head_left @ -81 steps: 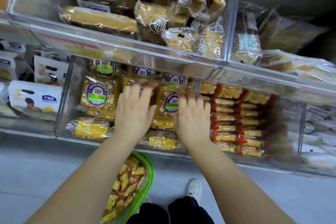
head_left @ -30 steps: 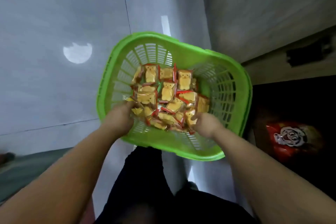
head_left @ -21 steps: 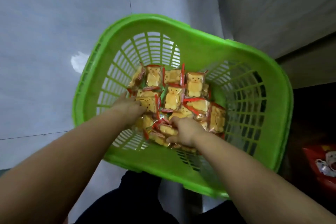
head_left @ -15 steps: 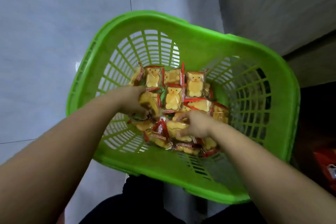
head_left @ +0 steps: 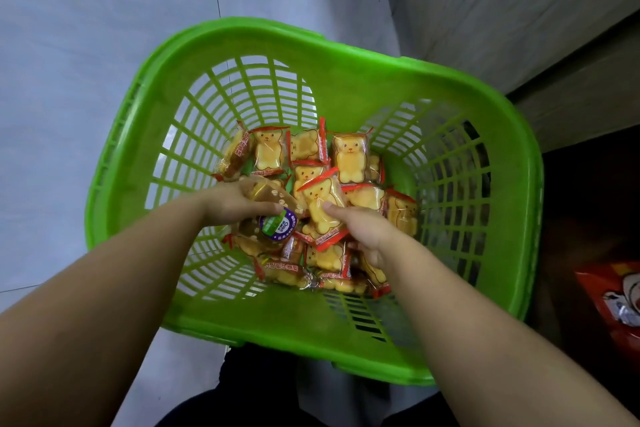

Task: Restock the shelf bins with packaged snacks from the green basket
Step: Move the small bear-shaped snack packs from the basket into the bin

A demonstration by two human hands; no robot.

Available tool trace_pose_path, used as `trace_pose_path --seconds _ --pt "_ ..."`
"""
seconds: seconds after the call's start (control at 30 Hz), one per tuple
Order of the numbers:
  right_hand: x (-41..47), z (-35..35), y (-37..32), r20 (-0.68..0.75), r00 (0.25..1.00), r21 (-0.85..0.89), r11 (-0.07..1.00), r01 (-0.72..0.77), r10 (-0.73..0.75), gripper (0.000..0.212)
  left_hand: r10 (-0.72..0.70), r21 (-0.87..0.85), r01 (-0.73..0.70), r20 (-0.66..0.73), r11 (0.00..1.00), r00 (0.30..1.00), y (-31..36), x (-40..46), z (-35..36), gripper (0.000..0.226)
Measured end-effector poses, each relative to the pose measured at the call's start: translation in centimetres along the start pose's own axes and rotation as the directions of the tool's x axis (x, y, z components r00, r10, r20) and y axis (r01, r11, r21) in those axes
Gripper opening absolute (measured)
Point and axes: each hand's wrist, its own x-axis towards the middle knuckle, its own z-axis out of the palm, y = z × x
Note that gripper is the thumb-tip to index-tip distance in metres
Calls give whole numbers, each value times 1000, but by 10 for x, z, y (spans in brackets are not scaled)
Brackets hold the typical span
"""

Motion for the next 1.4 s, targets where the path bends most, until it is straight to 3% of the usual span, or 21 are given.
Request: trace_pose_path --seconds 0.07,0.17,0.3,0.43,0.53,0.63,0.73,0.83,0.9,1.03,1.1,1.2,1.3,1.37,1.4 --pt "0 -1 3 -34 999 48 999 6 -5 76 -39 129 47 -67 991 997 -1 1 3 85" --pt "2 -7 5 -114 990 5 996 89 -88 76 8 37 -6 -60 999 998 2 0 6 92" --pt "-2 -14 -1 -196 957 2 976 217 -213 40 10 -137 -22 -90 990 996 4 -4 4 82" --pt "-36 -16 -3 -289 934 92 965 245 -210 24 45 -411 -131 -212 902 976 12 -42 -1 50" --pt "-103 -10 -11 -316 932 290 917 274 -179 26 39 -640 -238 -309 731 950 35 -106 8 40" --pt "-197 -4 -31 -361 907 397 844 360 -217 27 81 -763 -341 -357 549 931 78 -190 17 47" --pt "-312 -7 -57 -433 859 428 777 461 -272 27 112 -780 -395 -393 485 913 135 -288 11 59" --pt "-435 -22 -82 -476 805 414 717 561 -355 36 212 -785 -439 -385 437 898 198 -380 -7 53" --pt "-510 -35 -93 -523 757 367 698 615 -392 40 271 -786 -446 -358 429 893 243 -434 -15 50" --pt "-622 -68 -90 -676 647 322 649 689 -352 29 440 -717 -462 -238 522 866 328 -511 -12 47" --pt "-656 -83 -78 -743 596 331 606 723 -306 34 452 -664 -435 -159 609 877 354 -529 0 61" --pt "-704 -105 -39 -870 462 309 543 781 -170 42 526 -513 -451 1 730 850 396 -555 43 97" --pt "-721 -126 16 -919 392 322 518 793 -30 61 603 -465 -475 173 747 779 430 -570 101 65" --pt "-722 -142 54 -917 395 361 509 781 44 57 613 -395 -503 228 768 757 445 -575 140 51" --pt "-719 -151 73 -913 401 377 513 771 69 49 607 -363 -508 250 781 754 448 -574 158 56"
